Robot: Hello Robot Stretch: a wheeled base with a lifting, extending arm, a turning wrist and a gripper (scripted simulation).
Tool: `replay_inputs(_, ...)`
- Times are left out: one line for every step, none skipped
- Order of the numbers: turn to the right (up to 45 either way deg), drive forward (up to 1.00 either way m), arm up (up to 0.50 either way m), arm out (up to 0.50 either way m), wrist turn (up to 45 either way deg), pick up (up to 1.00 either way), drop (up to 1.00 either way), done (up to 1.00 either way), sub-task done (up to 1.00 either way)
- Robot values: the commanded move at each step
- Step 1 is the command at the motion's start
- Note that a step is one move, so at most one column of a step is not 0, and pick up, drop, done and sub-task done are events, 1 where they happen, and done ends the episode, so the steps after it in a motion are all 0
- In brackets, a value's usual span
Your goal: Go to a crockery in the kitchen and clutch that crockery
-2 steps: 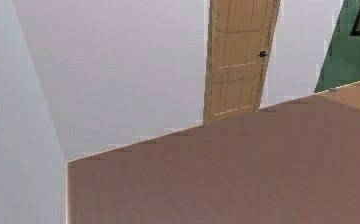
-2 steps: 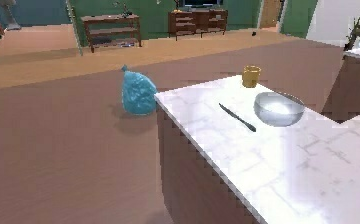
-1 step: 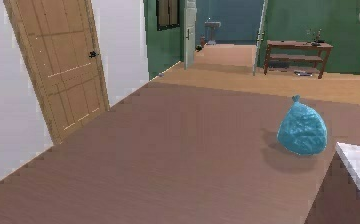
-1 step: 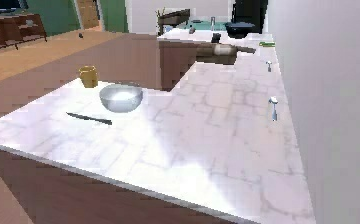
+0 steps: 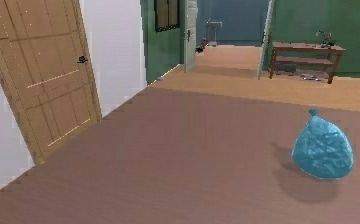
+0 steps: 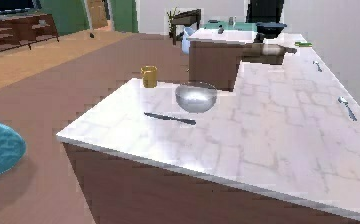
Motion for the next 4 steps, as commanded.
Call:
replay_inputs(0.0,0.00,0.50,0.00,0.0,0.00,0.00,0.00,0.00)
replay_inputs(0.0,0.00,0.38,0.00,0.0,0.00,0.00,0.00,0.00)
replay_inputs(0.0,0.00,0.00,0.50,0.0,0.00,0.00,0.00,0.00)
replay_inputs(0.0,0.00,0.00,0.00,45.0,0.00,0.00,0.00,0.00)
